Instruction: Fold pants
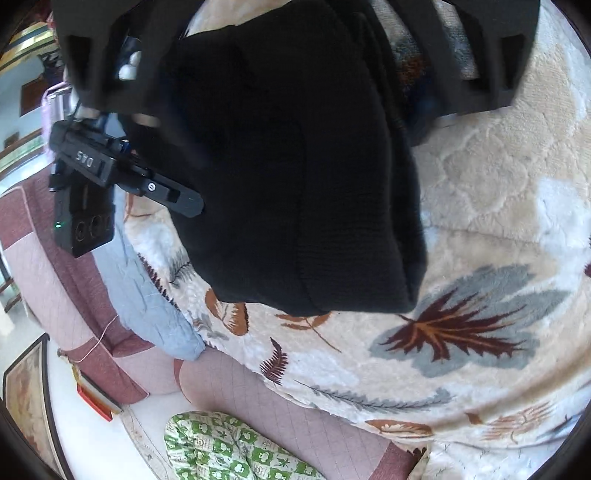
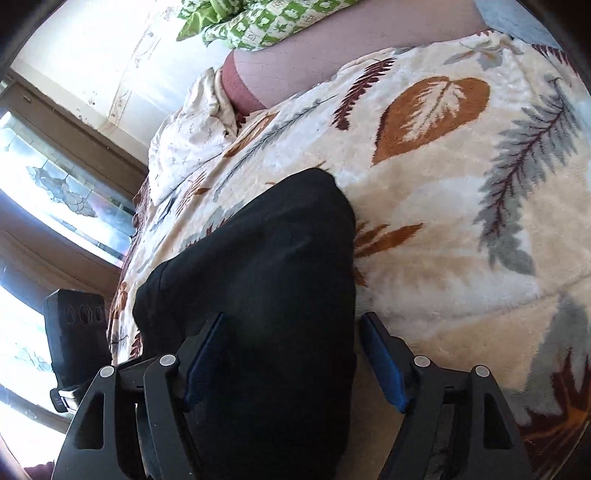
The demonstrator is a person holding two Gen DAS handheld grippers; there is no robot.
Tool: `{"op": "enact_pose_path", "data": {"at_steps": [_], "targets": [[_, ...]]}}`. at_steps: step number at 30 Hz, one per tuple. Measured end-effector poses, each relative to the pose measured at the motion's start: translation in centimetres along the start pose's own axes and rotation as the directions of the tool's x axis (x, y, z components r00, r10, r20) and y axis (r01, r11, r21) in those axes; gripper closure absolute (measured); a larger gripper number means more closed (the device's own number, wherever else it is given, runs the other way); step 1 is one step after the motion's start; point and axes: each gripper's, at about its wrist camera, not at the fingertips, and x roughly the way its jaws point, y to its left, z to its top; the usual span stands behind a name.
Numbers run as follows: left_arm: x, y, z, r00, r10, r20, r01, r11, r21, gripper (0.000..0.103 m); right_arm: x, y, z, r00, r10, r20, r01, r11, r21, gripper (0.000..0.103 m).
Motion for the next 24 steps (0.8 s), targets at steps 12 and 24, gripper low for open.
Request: {"op": "enact_pose_path", "data": {"at_steps": [12,24], "targets": [[-1.5,-0.1,2.7,0.998,-0.050,0.030,0.051,0.998,-0.024,0.070,-2.8,5.4,2.5,0.996,0.063,0.059,-0.055,0.991,-0.121,0.080],[4.5,3.0,10.8,1.000,0.018,-0.002,-0.018,0.988,-0.153,0.062,2.3,1.8,10.9,0.998,-0.056,0.030,0.057,0.997,-0.046,0.069]]}}
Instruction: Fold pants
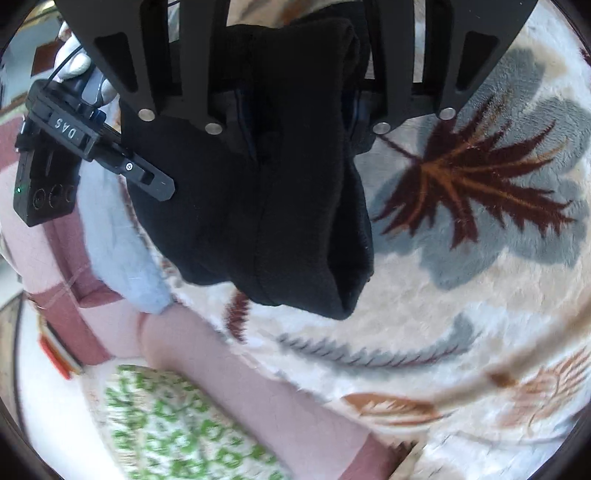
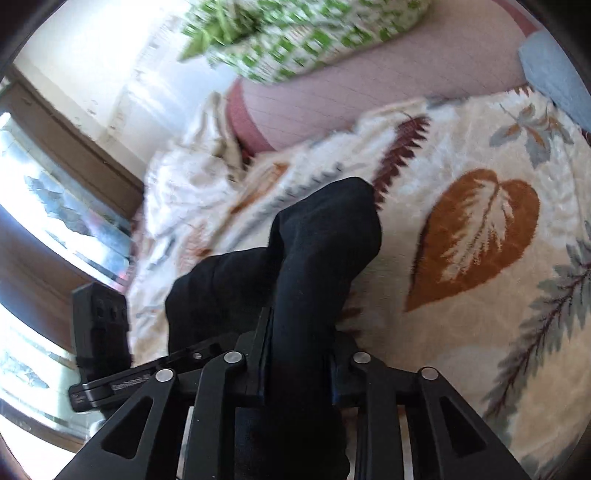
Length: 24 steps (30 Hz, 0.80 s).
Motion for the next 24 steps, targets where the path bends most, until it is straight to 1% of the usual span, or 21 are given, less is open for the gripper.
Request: {"op": "enact_pose_path", "data": {"at_steps": [1,2,4,5,7,8,9,10,13,14,15,16,18,20,22,24], "targets": [[-0.1,0.5,-0.1,1.000,-0.024,-0.006,0.024,1.000,-0.018,0.058,0.8,-0.4,0.0,0.997,-0.078,-0.013,0.078,0.997,-0.007,0.065],[-0.5,0.7,-0.2,0.999,-0.038,-0.007,0.038,0.999,-0.016,0.057,1.0,-0.6,-0.1,0.994,-0.108,-0.011,0.108,0.994,-0.011,0.059],[-2.0,0.7,-0.5,1.000,-0.014,0.002,0.014,0.999,0.033,0.057,-0.2,-0.8,-0.7,0.992,-0.120,0.034,0.121,0.993,-0.016,0.057],[-3.0,0.6,-0.7,1.000,-0.004,0.008,0.003,0.998,0.063,0.057,-1.1,-0.7,-1.0,0.988,-0.141,0.061,0.143,0.989,-0.027,0.057],[-4.7,0.5,-0.6,1.000,0.001,0.025,-0.003,0.997,0.082,0.056,-3.1,-0.1,-1.8,0.972,-0.199,0.126,0.210,0.975,-0.074,0.057],[-5.8,0.3,-0.2,0.999,-0.005,0.047,0.001,0.997,0.080,0.055,-4.4,0.5,-2.4,0.956,-0.235,0.177,0.255,0.962,-0.101,0.056],[-6.4,0.0,0.3,0.998,-0.016,0.066,0.011,0.997,0.075,0.053,-5.5,0.8,-2.8,0.947,-0.241,0.215,0.268,0.958,-0.106,0.054],[-6.9,-0.3,0.9,0.996,-0.030,0.085,0.024,0.997,0.070,0.049,-6.6,1.1,-3.3,0.945,-0.216,0.245,0.246,0.964,-0.097,0.054],[-6.6,-2.5,3.1,0.991,-0.040,0.125,0.030,0.996,0.084,0.034,-7.7,2.2,-3.8,0.964,-0.087,0.250,0.105,0.993,-0.060,0.054],[-5.8,-3.0,3.8,0.992,-0.030,0.122,0.019,0.996,0.088,0.033,-7.3,2.6,-4.0,0.972,-0.041,0.230,0.057,0.996,-0.062,0.055],[-4.8,-3.2,4.4,0.994,-0.012,0.109,0.003,0.997,0.081,0.033,-6.7,2.9,-4.2,0.977,-0.018,0.211,0.032,0.997,-0.067,0.055],[-4.0,-3.1,4.8,0.995,0.005,0.097,-0.012,0.998,0.069,0.033,-5.9,3.3,-4.5,0.981,-0.025,0.191,0.041,0.996,-0.078,0.055],[-2.0,-2.3,5.5,0.997,0.046,0.064,-0.048,0.998,0.035,0.033,-4.4,3.7,-5.3,0.983,-0.083,0.162,0.100,0.990,-0.104,0.055],[-0.5,-1.0,5.6,0.997,0.063,0.037,-0.063,0.998,-0.004,0.033,-3.0,3.4,-5.9,0.983,-0.129,0.133,0.144,0.983,-0.112,0.055],[0.3,0.2,5.4,0.998,0.061,0.025,-0.060,0.997,-0.039,0.033,-2.2,2.7,-6.3,0.987,-0.122,0.108,0.133,0.986,-0.101,0.054],[1.2,1.3,5.1,1.000,0.017,0.001,-0.017,0.996,-0.085,0.031,-1.6,2.0,-6.6,0.987,-0.123,0.102,0.133,0.986,-0.096,0.054]]}}
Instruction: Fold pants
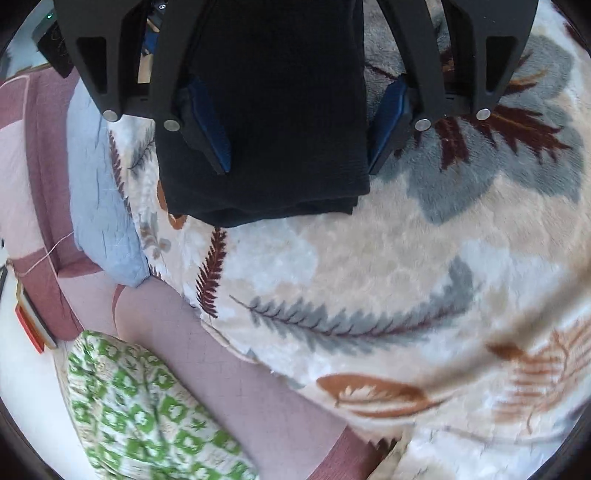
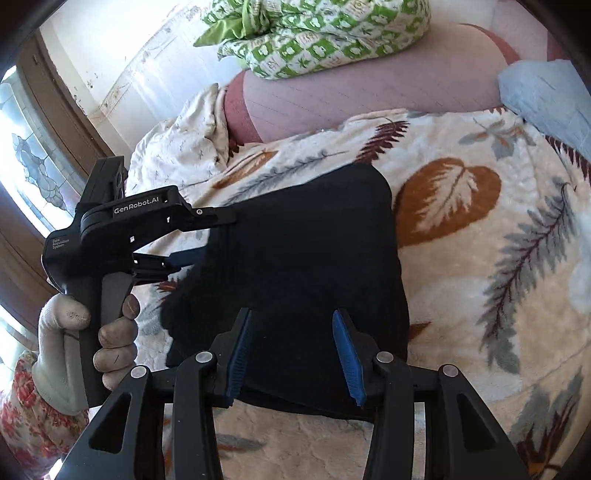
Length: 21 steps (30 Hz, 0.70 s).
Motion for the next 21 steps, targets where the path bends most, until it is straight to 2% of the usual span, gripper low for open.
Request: {"op": "enact_pose_path", "data": {"at_steps": [2,6,7,9,10,13,15,16,19,20,21], "targets": [[0.1,0.5,-0.3,1.000,-0.026,0.010,0.026,0.999,-0.022,0.029,0.4,-0.2,-0.1,1.000,-0.008,-0.002,0.008,1.000,-0.005,0.054],[-0.5,0.2,-0.2,1.000,-0.028,-0.003,0.028,0.999,-0.025,0.029,0.6,0.9,0.0,1.000,-0.019,-0.008,0.018,0.998,-0.067,0.042],[-1.1,0.2,-0.2,0.999,-0.041,-0.003,0.041,0.999,-0.036,0.029,0.1,1.0,0.1,1.000,-0.020,0.003,0.020,0.997,-0.074,0.042],[-3.1,-0.1,-0.4,0.998,-0.060,0.024,0.061,0.998,-0.020,0.029,-1.8,0.9,0.3,0.997,0.004,0.075,-0.001,0.999,-0.038,0.042],[-4.1,-0.3,-0.7,0.998,-0.047,0.037,0.046,0.999,0.005,0.029,-3.0,0.6,0.4,0.993,0.017,0.113,-0.016,1.000,-0.011,0.041],[-8.0,-1.2,-2.8,0.993,0.079,0.093,-0.088,0.991,0.102,0.029,-6.8,-0.1,-0.3,0.982,-0.007,0.188,0.004,1.000,0.017,0.038],[-11.0,-2.0,-5.8,0.972,0.151,0.178,-0.183,0.967,0.177,0.029,-8.5,-0.5,-1.6,0.975,-0.065,0.213,0.063,0.998,0.014,0.036],[-12.3,-2.5,-7.5,0.956,0.185,0.229,-0.234,0.949,0.210,0.029,-9.2,-0.6,-2.6,0.971,-0.103,0.218,0.102,0.995,0.014,0.036],[-14.3,-4.3,-13.2,0.884,0.276,0.378,-0.393,0.877,0.277,0.024,-10.3,-0.7,-5.7,0.958,-0.178,0.223,0.180,0.984,0.012,0.035],[-14.5,-4.8,-14.7,0.869,0.289,0.403,-0.417,0.865,0.279,0.022,-10.4,-0.5,-6.4,0.954,-0.195,0.228,0.195,0.981,0.021,0.035],[-14.5,-5.2,-15.8,0.861,0.297,0.412,-0.427,0.863,0.271,0.021,-10.7,-0.5,-7.1,0.948,-0.212,0.236,0.210,0.977,0.037,0.035]]}}
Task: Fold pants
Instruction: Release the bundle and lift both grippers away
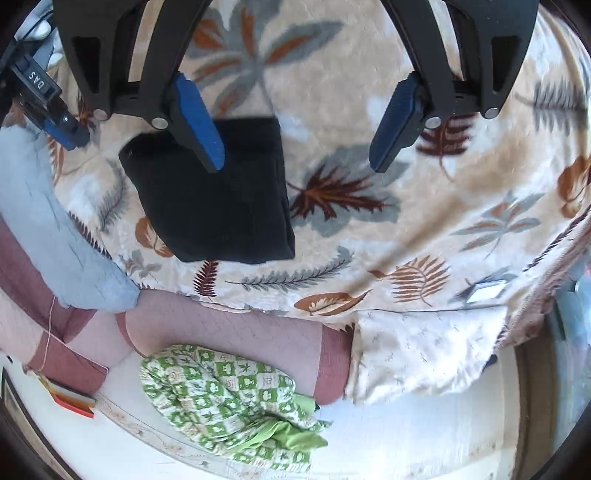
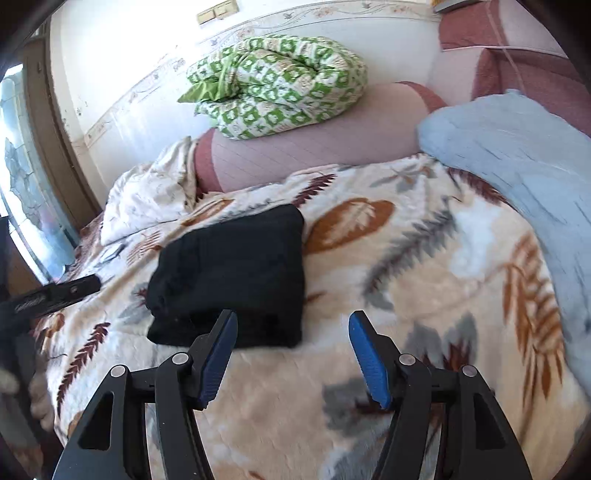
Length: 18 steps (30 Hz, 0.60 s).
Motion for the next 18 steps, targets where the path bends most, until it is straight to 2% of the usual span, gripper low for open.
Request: {"op": "enact_pose_path", "data": {"at_steps": [4,9,13,18], "targets": [[-1.3,-2.2,-2.5,1.000,0.024,-0.007,-0.024,0.999,-0.047,0.020,-0.9,-0.5,-1.1,0.997,-0.058,0.055,0.055,0.997,0.055,0.034],[-2.3,-4.8,-5.4,0.999,0.041,-0.019,-0.040,0.999,0.013,0.020,-0.9,-1.3,-2.0,0.990,-0.125,0.071,0.124,0.992,0.023,0.032],[-1.8,-5.5,-6.3,0.998,0.036,-0.060,-0.035,0.999,0.024,0.020,-0.3,-2.0,-2.3,0.993,-0.112,0.044,0.110,0.992,0.060,0.032],[-1.6,-5.9,-6.6,0.997,0.029,-0.077,-0.028,0.999,0.022,0.020,-0.4,-1.1,-2.5,0.994,-0.102,0.050,0.101,0.995,0.017,0.027]]}}
